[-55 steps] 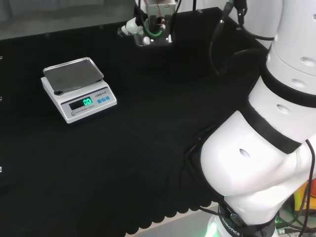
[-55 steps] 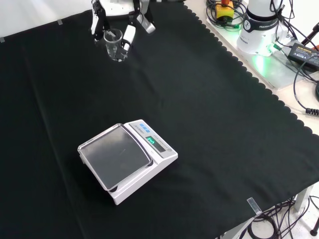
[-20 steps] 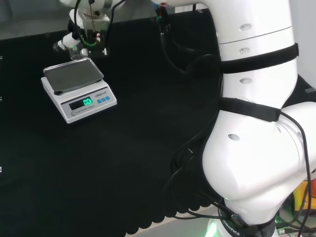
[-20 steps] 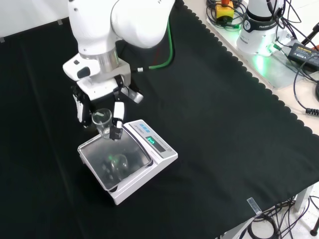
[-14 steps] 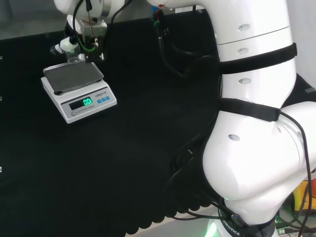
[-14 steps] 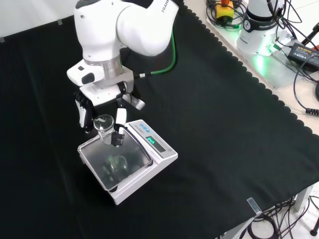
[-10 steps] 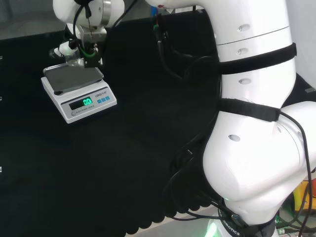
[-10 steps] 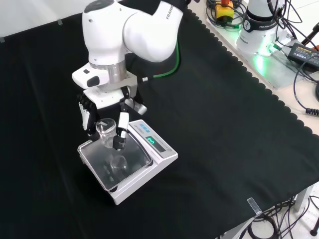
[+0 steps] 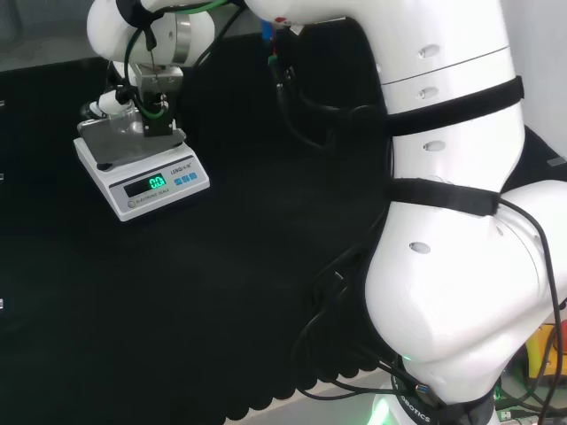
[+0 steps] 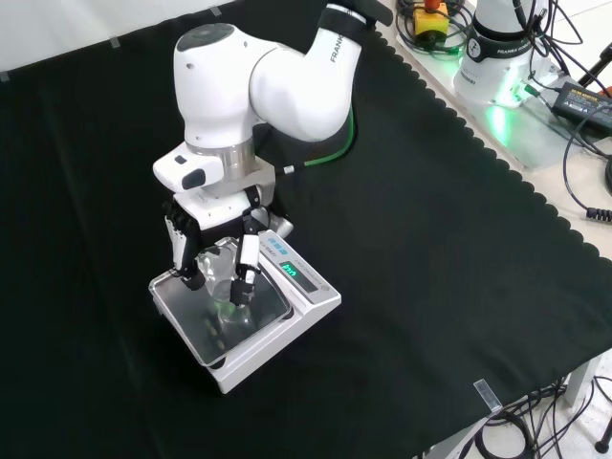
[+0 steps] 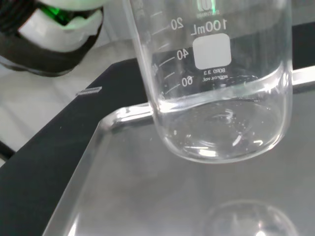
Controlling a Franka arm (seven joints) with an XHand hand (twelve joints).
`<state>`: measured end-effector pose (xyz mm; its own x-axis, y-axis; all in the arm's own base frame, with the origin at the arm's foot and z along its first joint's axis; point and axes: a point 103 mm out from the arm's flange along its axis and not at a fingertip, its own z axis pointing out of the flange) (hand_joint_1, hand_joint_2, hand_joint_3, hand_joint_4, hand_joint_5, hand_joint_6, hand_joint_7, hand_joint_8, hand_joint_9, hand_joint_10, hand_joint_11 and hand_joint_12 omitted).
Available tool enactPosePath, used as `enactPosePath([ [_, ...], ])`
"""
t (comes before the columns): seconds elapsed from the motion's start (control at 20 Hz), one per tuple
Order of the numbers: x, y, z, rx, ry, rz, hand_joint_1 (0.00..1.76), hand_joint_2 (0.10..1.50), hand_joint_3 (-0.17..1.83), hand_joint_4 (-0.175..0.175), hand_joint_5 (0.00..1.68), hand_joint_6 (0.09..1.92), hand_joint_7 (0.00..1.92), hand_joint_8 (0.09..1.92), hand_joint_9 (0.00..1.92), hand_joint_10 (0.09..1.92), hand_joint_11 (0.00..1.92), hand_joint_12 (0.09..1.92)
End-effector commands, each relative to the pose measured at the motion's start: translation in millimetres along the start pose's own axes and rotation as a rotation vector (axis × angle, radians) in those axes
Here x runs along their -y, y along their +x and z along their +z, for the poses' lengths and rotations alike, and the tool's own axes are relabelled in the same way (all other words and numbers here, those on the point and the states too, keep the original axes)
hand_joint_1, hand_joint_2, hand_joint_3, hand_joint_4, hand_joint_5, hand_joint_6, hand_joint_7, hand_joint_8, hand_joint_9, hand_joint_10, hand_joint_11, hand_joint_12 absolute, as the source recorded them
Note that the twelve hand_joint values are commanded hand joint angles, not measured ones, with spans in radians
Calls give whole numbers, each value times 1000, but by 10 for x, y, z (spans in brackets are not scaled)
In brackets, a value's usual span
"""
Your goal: Put the beaker on the electronic balance.
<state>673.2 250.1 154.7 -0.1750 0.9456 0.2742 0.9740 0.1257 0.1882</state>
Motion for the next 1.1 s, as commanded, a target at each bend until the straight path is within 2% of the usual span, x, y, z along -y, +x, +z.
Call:
enactPosePath([
  [0.05,39,-42,43,-5,14,3,1070,862,620,-175,1432,722,1842,417,1920,525,1652,734],
  [1.1,86,-150,202,-22,53,19,1072,864,617,-175,1435,718,1843,417,1920,529,1653,735],
])
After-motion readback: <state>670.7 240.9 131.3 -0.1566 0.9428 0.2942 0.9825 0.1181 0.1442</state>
